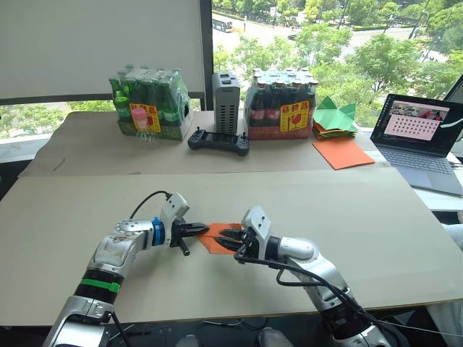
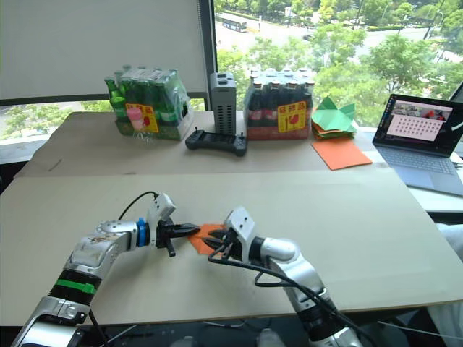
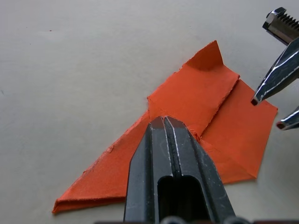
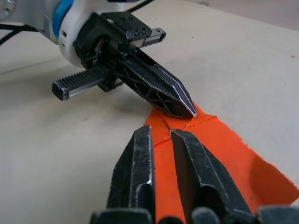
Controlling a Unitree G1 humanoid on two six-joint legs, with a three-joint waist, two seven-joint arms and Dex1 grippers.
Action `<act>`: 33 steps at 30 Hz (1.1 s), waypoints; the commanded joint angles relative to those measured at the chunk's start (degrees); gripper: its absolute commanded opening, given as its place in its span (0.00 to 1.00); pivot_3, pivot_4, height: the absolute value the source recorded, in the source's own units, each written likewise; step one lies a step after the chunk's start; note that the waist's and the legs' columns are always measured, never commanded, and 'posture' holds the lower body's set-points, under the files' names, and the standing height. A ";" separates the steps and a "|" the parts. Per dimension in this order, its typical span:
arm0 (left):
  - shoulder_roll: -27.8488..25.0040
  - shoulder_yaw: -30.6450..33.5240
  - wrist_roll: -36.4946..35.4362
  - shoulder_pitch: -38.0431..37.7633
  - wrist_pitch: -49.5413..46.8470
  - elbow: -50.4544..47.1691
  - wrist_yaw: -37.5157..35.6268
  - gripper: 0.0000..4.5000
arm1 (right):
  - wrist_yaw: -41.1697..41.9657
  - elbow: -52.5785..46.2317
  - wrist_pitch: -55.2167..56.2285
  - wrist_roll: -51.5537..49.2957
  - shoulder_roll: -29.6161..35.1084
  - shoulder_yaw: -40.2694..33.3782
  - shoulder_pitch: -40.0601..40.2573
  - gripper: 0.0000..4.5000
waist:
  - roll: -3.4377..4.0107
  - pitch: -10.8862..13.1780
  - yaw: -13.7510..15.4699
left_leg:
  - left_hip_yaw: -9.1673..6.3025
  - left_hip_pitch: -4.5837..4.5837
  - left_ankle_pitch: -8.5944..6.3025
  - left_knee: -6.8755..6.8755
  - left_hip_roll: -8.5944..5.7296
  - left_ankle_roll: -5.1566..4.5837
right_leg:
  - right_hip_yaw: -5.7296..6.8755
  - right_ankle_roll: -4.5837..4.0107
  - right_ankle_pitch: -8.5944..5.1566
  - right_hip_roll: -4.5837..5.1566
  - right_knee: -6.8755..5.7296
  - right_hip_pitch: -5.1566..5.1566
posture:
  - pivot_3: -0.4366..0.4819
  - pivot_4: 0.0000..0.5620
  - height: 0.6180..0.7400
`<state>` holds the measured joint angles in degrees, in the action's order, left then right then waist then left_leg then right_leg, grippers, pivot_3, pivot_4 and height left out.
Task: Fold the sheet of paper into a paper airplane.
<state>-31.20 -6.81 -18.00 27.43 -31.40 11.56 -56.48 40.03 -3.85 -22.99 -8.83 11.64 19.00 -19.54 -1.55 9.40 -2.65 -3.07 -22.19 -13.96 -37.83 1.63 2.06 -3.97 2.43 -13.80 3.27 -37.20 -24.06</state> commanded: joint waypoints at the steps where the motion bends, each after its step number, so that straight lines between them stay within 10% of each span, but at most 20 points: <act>1: -0.13 -0.05 0.82 -0.63 -0.39 0.05 0.52 0.00 | -2.79 0.74 1.33 0.69 -1.83 -0.70 -0.48 0.01 | 0.00 0.00 0.00 | 0.00 0.00 0.00 0.00 0.00 0.00 | 0.00 0.00 0.00 0.00 0.00 -0.01 | 0.48 0.27 1.00; 33: -0.10 0.50 0.27 -1.88 -1.27 -1.58 1.59 0.00 | -9.02 7.11 -2.44 6.85 -4.90 1.27 -2.17 0.01 | 0.01 -0.01 -0.12 | -0.01 0.11 0.00 0.00 0.01 0.00 | -0.01 0.00 0.00 -0.01 -0.02 0.08 | 0.48 0.27 1.00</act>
<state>-31.02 -6.32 -18.15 26.32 -31.66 10.32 -55.11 32.31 1.83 -23.51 -1.98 6.81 21.61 -21.97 -1.54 9.39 -2.76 -3.08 -22.07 -13.96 -37.83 1.64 2.06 -3.97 2.42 -13.80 3.26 -37.22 -23.97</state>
